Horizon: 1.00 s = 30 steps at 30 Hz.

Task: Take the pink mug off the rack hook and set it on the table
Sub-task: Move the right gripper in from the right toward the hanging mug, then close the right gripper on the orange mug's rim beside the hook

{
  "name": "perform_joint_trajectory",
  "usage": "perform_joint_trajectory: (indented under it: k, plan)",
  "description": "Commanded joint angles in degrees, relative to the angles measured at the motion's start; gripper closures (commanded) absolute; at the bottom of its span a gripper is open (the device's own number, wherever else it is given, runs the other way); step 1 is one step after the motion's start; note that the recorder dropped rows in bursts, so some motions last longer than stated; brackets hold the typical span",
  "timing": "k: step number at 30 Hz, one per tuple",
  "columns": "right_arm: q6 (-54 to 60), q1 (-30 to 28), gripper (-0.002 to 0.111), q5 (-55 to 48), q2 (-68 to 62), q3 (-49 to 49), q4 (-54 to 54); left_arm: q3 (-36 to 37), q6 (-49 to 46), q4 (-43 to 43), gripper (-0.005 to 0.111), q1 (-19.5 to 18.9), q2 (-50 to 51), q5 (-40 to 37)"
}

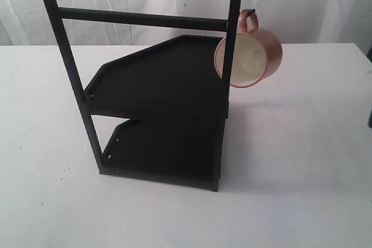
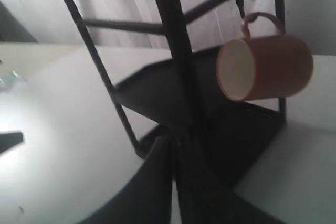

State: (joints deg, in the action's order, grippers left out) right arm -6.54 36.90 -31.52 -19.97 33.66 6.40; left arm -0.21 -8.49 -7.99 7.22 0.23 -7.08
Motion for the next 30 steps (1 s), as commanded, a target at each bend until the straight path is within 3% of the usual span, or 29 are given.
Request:
perform_joint_trajectory:
  k: [1, 4, 7, 14, 30]
  plan:
    - [-0.5, -0.3, 0.087, -5.2, -8.8, 3.1, -11.3, 0.2, 0.3, -0.3, 0.107, -0.3, -0.2, -0.2]
    - [-10.7, -0.3, 0.062, -3.4, -14.3, 3.1, -19.4, 0.2, 0.3, -0.3, 0.107, -0.3, -0.2, -0.2]
    - [-17.2, -0.3, 0.045, 1.9, -19.3, 3.1, -23.1, 0.2, 0.3, -0.3, 0.107, -0.3, -0.2, -0.2]
    - [-18.2, -0.4, 0.044, 20.0, -28.6, 3.1, -24.8, 0.2, 0.3, -0.3, 0.107, -0.3, -0.2, -0.2]
    - [-22.1, -9.8, 0.044, 26.5, -39.0, 5.8, -29.4, 0.2, 0.3, -0.3, 0.107, -0.3, -0.2, -0.2]
